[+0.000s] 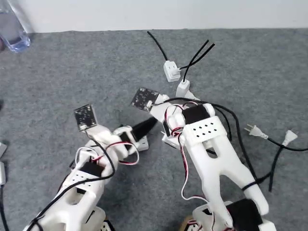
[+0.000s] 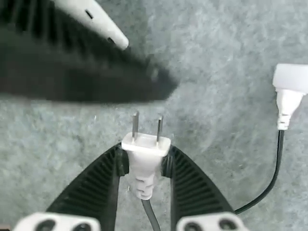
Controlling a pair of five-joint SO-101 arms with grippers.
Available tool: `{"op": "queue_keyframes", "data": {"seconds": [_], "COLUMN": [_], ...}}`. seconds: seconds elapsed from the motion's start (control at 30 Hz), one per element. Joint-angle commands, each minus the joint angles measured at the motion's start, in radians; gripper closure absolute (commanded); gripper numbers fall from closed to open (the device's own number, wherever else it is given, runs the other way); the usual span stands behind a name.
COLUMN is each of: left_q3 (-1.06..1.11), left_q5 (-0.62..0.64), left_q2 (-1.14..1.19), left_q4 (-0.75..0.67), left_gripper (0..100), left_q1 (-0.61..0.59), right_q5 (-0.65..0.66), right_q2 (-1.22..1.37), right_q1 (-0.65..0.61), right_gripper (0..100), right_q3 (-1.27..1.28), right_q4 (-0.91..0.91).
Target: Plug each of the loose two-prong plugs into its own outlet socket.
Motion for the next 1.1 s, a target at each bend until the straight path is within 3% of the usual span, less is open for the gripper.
{"op": "queue_keyframes", "data": {"seconds": [0.0,0.43,0.6,1.07], "left_q3": [-0.007,-0.008,-0.010,-0.008], "left_q5": [0.021,0.020,0.020,0.020], "left_q2": [-0.009,-0.009,-0.009,-0.009], "left_q4": [-0.026,-0.029,-0.029,-0.029], "left_gripper": [54,54,54,54], "left_q1": [0.058,0.066,0.063,0.063], "right_q5": [-0.038,-0.075,-0.078,-0.104], "right_q2": [-0.031,-0.038,-0.044,-0.044], "right_q1": [0.004,-0.022,-0.079,-0.081], "right_gripper": [99.1,99.1,99.1,99.1], "right_q3": [-0.109,-0.124,-0.170,-0.379], "right_q4": [-0.002,0.010,0.082,0.245]}}
